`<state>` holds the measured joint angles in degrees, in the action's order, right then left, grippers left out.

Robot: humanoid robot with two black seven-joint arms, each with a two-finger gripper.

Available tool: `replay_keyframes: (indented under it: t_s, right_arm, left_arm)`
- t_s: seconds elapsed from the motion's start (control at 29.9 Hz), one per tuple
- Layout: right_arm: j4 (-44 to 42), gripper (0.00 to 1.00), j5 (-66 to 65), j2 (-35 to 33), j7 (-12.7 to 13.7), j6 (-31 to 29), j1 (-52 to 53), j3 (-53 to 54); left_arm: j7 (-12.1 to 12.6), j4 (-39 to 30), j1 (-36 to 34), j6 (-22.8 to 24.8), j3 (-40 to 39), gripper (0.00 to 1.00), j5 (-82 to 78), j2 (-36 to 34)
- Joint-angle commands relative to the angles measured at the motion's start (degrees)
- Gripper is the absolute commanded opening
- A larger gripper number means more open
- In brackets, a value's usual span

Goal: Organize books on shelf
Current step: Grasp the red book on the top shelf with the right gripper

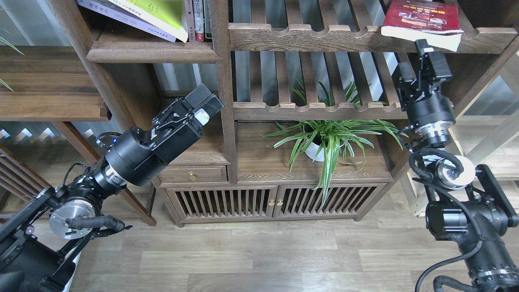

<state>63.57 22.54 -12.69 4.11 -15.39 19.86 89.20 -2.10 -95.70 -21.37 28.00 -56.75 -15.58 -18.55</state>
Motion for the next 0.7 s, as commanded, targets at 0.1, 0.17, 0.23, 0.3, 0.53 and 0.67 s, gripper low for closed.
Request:
replay_keyframes:
  t_s: [0.1, 0.17, 0.23, 0.3, 0.53, 0.67]
  right_arm:
    - [1.4, 0.81, 0.2, -2.1, 0.0, -0.3, 0.2, 0.1]
    - [1.5, 0.81, 0.2, -2.3, 0.0, 0.1, 0.6, 0.1]
    - [1.4, 0.8, 0.2, -3.0, 0.0, 0.8, 1.0, 0.1]
    - [1.4, 0.8, 0.2, -3.9, 0.1, 2.5, 1.3, 0.1]
    - [1.4, 0.79, 0.2, -4.6, 0.1, 6.9, 3.8, 0.0]
    - [1.5, 0.79, 0.3, -4.6, 0.1, 10.3, 5.6, -0.4]
  left_arm:
    - [0.1, 0.0, 0.6, 0.0, -0.8, 0.97, -0.1, -0.1]
    - [0.1, 0.0, 0.6, 0.0, -1.2, 0.97, 0.0, 0.0]
    - [0.1, 0.0, 0.6, 0.0, -1.3, 0.97, 0.0, 0.0]
    - [0.1, 0.0, 0.6, 0.0, -1.3, 0.97, -0.1, 0.0]
    - [0.1, 0.0, 0.6, 0.0, -1.3, 0.97, -0.1, 0.0]
    - [0.1, 0.0, 0.6, 0.0, -1.3, 0.97, -0.1, -0.1]
